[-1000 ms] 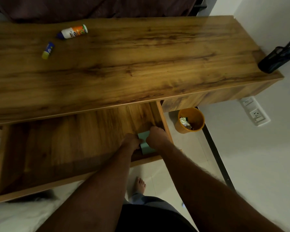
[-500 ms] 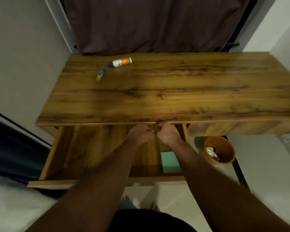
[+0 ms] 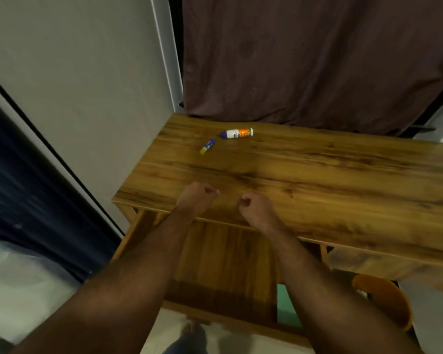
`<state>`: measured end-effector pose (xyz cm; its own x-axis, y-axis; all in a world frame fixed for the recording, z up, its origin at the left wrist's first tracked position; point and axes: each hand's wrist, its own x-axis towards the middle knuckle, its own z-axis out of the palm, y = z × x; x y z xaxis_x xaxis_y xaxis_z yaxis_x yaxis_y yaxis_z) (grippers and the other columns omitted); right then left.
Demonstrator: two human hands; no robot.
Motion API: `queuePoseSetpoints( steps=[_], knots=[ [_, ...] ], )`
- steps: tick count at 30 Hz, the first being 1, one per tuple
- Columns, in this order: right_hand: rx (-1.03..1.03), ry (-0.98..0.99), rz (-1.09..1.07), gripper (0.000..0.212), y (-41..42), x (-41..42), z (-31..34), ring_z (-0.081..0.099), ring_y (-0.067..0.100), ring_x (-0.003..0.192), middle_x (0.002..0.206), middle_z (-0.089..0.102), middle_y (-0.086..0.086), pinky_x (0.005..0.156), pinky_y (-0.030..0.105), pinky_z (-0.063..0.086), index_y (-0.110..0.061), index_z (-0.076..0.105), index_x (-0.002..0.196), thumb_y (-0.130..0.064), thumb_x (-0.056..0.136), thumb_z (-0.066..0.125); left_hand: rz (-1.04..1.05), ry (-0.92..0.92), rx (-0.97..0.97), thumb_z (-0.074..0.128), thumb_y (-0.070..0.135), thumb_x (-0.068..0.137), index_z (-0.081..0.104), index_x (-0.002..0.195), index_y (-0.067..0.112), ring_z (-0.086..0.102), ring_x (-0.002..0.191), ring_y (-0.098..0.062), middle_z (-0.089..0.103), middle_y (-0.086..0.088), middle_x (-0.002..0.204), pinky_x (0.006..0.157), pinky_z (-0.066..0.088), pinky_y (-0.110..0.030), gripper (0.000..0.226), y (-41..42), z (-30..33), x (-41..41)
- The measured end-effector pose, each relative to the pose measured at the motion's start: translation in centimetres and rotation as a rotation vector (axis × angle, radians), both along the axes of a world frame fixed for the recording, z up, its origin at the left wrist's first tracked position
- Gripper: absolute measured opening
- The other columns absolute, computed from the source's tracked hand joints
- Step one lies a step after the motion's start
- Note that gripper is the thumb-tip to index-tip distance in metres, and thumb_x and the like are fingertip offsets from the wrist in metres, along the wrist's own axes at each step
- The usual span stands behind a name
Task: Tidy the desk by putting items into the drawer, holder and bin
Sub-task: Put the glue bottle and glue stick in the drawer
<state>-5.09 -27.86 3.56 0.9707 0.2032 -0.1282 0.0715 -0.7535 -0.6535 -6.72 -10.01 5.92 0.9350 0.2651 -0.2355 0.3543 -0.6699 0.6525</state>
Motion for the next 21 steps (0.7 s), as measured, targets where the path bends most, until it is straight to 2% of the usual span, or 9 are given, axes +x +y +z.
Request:
queuePoseSetpoints(
  steps=[2, 5, 10, 14, 18, 21],
  knots=[
    [0.004, -0.009, 0.017, 0.027, 1.7, 1.6, 0.3, 0.062, 0.025, 0.109, 0.115, 0.069, 0.008, 0.087, 0.026, 0.044, -0.014, 0.07, 0.109, -0.022, 0.085, 0.062, 0.042, -0.029, -0.03, 0.061, 0.042, 0.089, 0.071, 0.107, 0.023, 0.068, 0.089, -0.021, 0.072, -0.003, 0.097, 0.081, 0.054, -0.032, 0.028, 1.6, 0.4, 1.1],
    [0.041, -0.005, 0.015, 0.027, 3.9, 4.3, 0.8, 0.063, 0.022, 0.106, 0.112, 0.069, 0.005, 0.088, 0.026, 0.045, -0.013, 0.07, 0.11, -0.023, 0.085, 0.067, 0.033, -0.071, -0.015, 0.059, 0.038, 0.092, 0.07, 0.108, 0.022, 0.062, 0.084, -0.014, 0.068, 0.002, 0.097, 0.073, 0.047, -0.026, 0.025, 3.7, 0.4, 3.1],
    [0.005, 0.016, -0.013, 0.029, 6.9, 9.0, 0.8, 0.064, 0.018, 0.101, 0.112, 0.069, -0.001, 0.09, 0.032, 0.052, -0.02, 0.068, 0.113, -0.031, 0.086, 0.067, 0.009, -0.088, -0.015, 0.059, 0.035, 0.093, 0.07, 0.11, 0.02, 0.06, 0.088, -0.013, 0.069, 0.0, 0.104, 0.077, 0.048, -0.027, 0.025, 7.2, 0.2, 7.5],
    [0.024, 0.042, -0.104, 0.026, 8.8, 12.3, 0.1, 0.067, 0.021, 0.091, 0.106, 0.071, -0.001, 0.081, 0.033, 0.056, -0.024, 0.068, 0.109, -0.033, 0.084, 0.069, 0.017, -0.1, -0.005, 0.063, 0.037, 0.09, 0.071, 0.107, 0.022, 0.064, 0.093, -0.018, 0.071, 0.0, 0.104, 0.082, 0.052, -0.032, 0.024, 9.7, -0.9, 11.7],
    [0.042, 0.054, -0.166, 0.017, 9.9, 14.7, -1.0, 0.069, 0.019, 0.087, 0.104, 0.073, -0.002, 0.079, 0.037, 0.058, -0.028, 0.068, 0.103, -0.029, 0.085, 0.067, 0.016, -0.092, -0.014, 0.065, 0.034, 0.089, 0.066, 0.114, 0.019, 0.06, 0.1, -0.017, 0.065, 0.003, 0.104, 0.077, 0.041, -0.025, 0.029, 11.0, -2.4, 15.3],
    [-0.005, 0.03, -0.189, 0.019, 9.9, 16.1, -1.8, 0.068, 0.017, 0.088, 0.106, 0.071, -0.002, 0.078, 0.035, 0.058, -0.03, 0.068, 0.104, -0.028, 0.085, 0.07, 0.011, -0.113, -0.042, 0.068, 0.03, 0.086, 0.065, 0.116, 0.018, 0.062, 0.101, -0.018, 0.067, 0.003, 0.106, 0.078, 0.044, -0.027, 0.032, 11.4, -3.7, 17.6]
  ],
)
